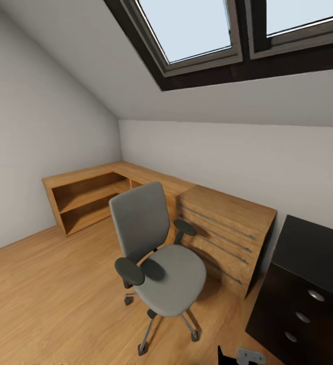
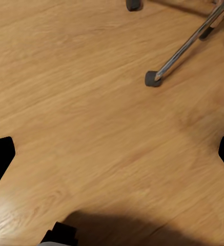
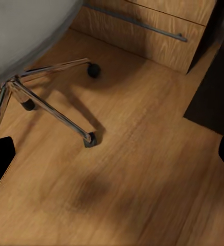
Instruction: In the bedroom, organize the workspace by keeping the computer under the desk, ensuring the monitor is on the desk, placing the keyboard on the desk next to the monitor, placing the mouse on the desk next to the keyboard, moving the folder from the swivel chair onto the desk next to the mouse, stacking the notebook on top of the folder with the pen on top of the notebook, and positioning the swivel chair next to the desk.
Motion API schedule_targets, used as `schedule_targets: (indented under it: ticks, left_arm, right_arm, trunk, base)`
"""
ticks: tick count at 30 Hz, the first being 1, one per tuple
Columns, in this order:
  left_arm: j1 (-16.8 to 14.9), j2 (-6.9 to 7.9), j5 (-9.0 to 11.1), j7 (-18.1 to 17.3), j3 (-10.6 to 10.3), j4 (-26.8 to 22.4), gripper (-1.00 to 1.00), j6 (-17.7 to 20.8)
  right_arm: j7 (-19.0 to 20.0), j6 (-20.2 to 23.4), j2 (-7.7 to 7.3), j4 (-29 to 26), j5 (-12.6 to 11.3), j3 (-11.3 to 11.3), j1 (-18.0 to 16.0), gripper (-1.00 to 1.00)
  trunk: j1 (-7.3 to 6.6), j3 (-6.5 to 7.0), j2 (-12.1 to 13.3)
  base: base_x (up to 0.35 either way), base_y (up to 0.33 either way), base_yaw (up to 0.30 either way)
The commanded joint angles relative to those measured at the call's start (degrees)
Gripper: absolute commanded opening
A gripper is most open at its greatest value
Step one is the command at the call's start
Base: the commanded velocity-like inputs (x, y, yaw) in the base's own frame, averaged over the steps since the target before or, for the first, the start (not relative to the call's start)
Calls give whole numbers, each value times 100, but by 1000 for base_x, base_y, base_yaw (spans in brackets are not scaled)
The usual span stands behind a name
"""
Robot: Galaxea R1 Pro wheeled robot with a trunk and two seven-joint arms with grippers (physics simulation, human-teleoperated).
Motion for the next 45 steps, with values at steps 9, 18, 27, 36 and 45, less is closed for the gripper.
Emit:
schedule_targets:
  ticks: [9,18,27,36,45]
  left_arm:
    - [-4,5,24,7,-17,0,100,-29]
    - [-4,9,17,7,-18,7,100,-31]
    - [-4,11,15,7,-18,8,100,-31]
    - [-4,10,15,7,-18,9,100,-31]
    - [-4,10,15,7,-18,13,100,-31]
  right_arm:
    - [-25,-29,-4,13,16,49,-6,100]
    - [-19,-32,-12,13,31,49,-6,100]
    - [-9,-33,-17,11,43,49,-6,100]
    - [-7,-38,-22,7,46,50,-6,100]
    - [-8,-39,-23,4,47,54,-6,100]
  trunk:
    - [0,2,-4]
    - [0,3,-4]
    - [0,0,-4]
    - [0,-3,-4]
    - [0,-53,-4]
  base:
    - [0,0,248]
    - [0,0,105]
    - [0,0,12]
    - [0,0,1]
    - [0,0,0]
